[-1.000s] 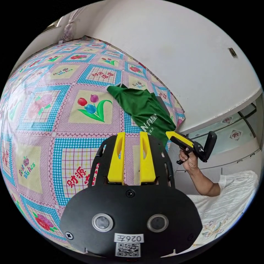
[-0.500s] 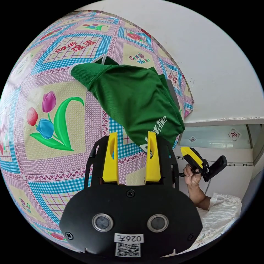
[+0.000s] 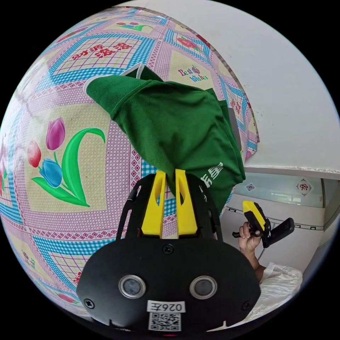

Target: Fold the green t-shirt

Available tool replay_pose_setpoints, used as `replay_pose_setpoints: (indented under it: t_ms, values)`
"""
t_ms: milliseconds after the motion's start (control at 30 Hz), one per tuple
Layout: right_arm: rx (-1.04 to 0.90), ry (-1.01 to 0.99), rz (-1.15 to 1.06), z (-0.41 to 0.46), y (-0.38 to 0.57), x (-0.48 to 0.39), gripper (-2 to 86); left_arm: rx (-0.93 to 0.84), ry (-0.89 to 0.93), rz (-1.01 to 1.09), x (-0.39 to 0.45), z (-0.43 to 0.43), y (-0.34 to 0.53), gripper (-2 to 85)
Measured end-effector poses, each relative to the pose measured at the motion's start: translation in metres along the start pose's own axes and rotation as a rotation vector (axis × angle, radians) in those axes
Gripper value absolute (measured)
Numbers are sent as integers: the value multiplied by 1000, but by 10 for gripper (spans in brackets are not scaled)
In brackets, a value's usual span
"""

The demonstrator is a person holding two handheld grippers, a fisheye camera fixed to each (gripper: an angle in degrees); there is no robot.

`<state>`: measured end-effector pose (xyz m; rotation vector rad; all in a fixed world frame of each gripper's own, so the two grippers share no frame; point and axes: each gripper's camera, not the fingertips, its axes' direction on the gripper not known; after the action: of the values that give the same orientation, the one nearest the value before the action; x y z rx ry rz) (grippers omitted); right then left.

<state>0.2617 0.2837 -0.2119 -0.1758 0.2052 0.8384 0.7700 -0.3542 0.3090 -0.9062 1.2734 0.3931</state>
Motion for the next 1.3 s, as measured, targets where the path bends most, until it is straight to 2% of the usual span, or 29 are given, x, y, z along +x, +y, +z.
replay_pose_setpoints:
  t_ms: [267,467,867,1100,1300]
  values:
    - [-7,2,-21,1,-2,-2,-9,18,-21,18,-9,-8,6,9]
    - [7,-16,-40,0,-5,-7,-9,21,-49,7,-36,-34,42,8]
    - [-24,-130,-185,17,-3,-69,-9,75,-89,-192,-162,-117,218,8]
    - [-101,-244,-287,37,3,-146,-9,152,-55,-382,-250,-170,346,8]
    - [-162,-311,-385,51,12,-220,-9,136,-87,-398,-296,-205,407,8]
